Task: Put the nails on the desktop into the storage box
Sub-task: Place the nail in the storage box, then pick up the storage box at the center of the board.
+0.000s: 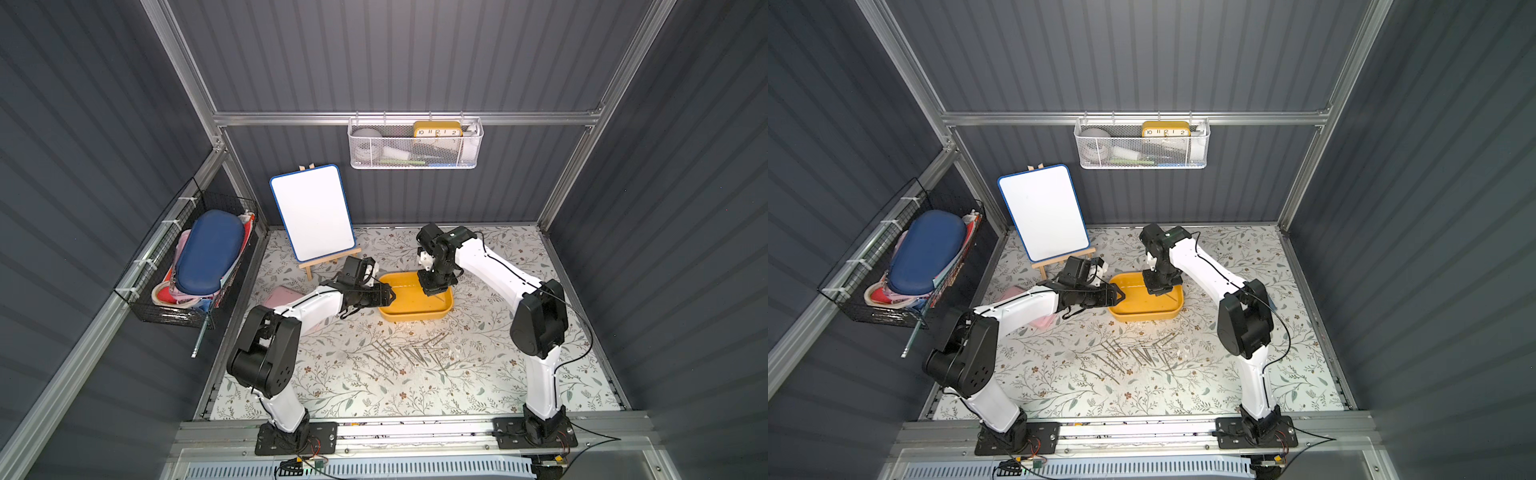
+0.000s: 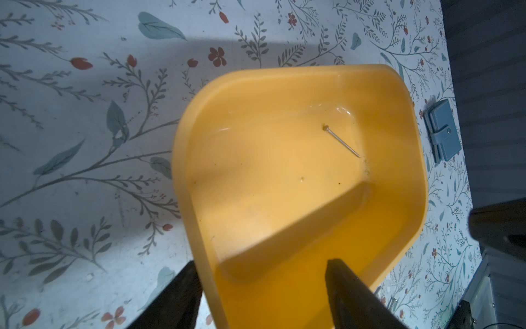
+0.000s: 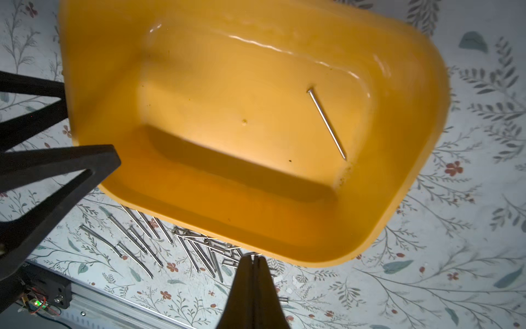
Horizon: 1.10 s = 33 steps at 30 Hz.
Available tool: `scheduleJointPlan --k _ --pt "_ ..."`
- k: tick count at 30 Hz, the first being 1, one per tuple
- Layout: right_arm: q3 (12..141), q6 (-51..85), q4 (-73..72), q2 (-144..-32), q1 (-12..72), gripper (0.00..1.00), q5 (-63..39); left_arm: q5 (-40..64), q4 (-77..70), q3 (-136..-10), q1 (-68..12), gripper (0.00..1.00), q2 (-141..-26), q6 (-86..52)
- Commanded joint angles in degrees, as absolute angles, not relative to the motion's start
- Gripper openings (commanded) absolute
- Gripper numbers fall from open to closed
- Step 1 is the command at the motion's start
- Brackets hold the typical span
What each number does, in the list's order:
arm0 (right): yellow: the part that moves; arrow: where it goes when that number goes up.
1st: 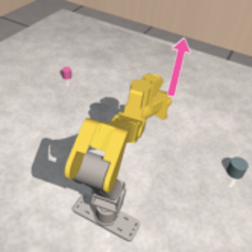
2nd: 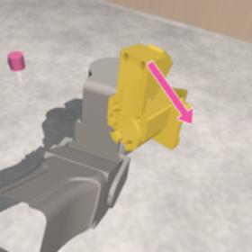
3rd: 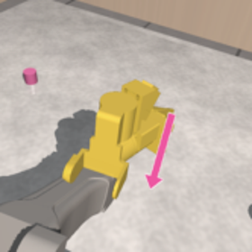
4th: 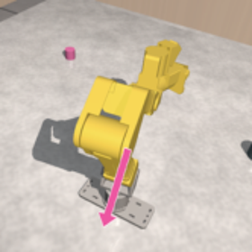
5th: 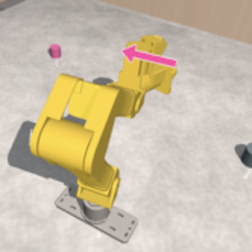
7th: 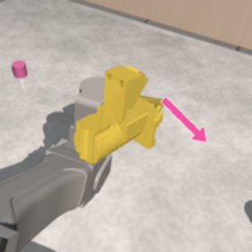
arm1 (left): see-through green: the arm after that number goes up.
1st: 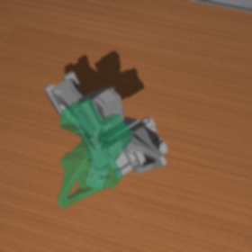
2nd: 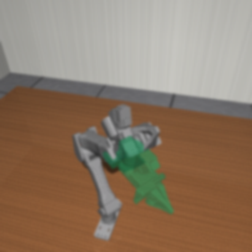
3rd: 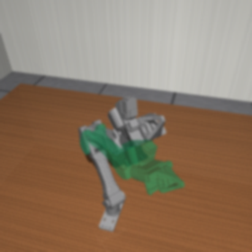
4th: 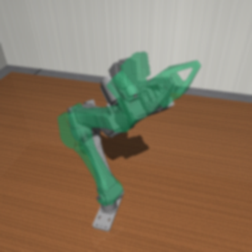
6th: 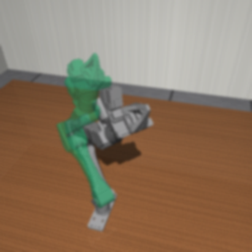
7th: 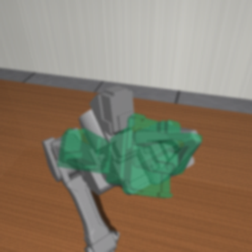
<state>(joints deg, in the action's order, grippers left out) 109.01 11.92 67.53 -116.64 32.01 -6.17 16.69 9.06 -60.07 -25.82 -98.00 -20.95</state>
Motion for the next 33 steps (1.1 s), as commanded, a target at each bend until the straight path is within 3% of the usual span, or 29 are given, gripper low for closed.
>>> scheduleJointPlan --k 1,3,7,15,22,26,33 --pt "105.35 13.93 67.12 -111.93 31.84 0.0 -4.04 17.62 9.76 -60.56 -25.4 0.73 -96.89 -20.83" --pt "101.21 14.75 64.12 -108.62 31.66 0.01 -4.8 17.52 9.87 -60.6 -25.42 0.73 -97.42 -20.64" --pt "90.63 15.47 60.75 -101.67 31.64 0.17 -8.18 15.67 10.72 -60.65 -25.4 0.73 -97.9 -20.57" --pt "72.26 22.32 52.13 -88.16 31.69 0.24 -5.99 13.3 12.08 -62.03 -25.4 0.71 -99.91 -20.05" --pt "68.03 21.78 54.98 -85.98 31.78 0.28 -5.65 11.7 13.6 -63.64 -25.4 0.66 -102.17 -19.66" --pt "63.97 23.44 51.74 -83.33 31.81 0.3 -3.51 10.25 15.92 -66.45 -25.4 0.53 -105.92 -18.89" --pt "63.89 22.2 51.69 -85.2 31.74 0.3 -4.87 6.92 22.86 -73.91 -25.4 0.15 -110.35 -16.78"
